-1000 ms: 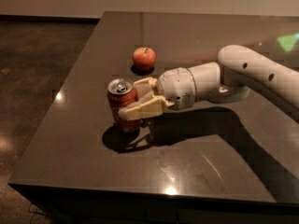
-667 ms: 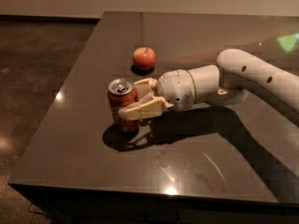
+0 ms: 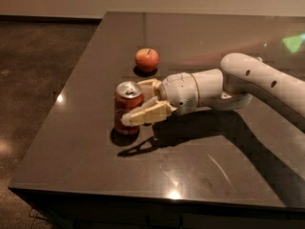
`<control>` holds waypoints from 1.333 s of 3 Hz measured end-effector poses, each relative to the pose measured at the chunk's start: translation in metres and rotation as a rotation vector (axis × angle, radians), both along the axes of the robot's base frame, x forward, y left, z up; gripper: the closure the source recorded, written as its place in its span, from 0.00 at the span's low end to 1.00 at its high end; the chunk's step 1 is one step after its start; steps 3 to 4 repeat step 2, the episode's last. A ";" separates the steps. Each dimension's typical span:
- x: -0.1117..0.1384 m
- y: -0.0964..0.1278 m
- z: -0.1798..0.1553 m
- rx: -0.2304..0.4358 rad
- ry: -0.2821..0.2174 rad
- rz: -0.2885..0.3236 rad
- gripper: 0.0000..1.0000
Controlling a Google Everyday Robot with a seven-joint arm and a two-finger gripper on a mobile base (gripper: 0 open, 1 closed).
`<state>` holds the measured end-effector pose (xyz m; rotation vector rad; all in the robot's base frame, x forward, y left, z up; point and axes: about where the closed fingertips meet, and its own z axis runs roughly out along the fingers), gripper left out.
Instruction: Place coke can upright
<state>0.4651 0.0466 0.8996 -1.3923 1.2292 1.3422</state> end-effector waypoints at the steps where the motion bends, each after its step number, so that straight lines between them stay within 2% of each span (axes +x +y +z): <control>1: -0.001 0.001 0.000 0.000 -0.001 0.002 0.00; 4: -0.001 0.001 0.001 0.000 -0.001 0.002 0.00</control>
Offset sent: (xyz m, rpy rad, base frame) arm -0.0005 0.0010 0.0004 0.0000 -0.0008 0.0021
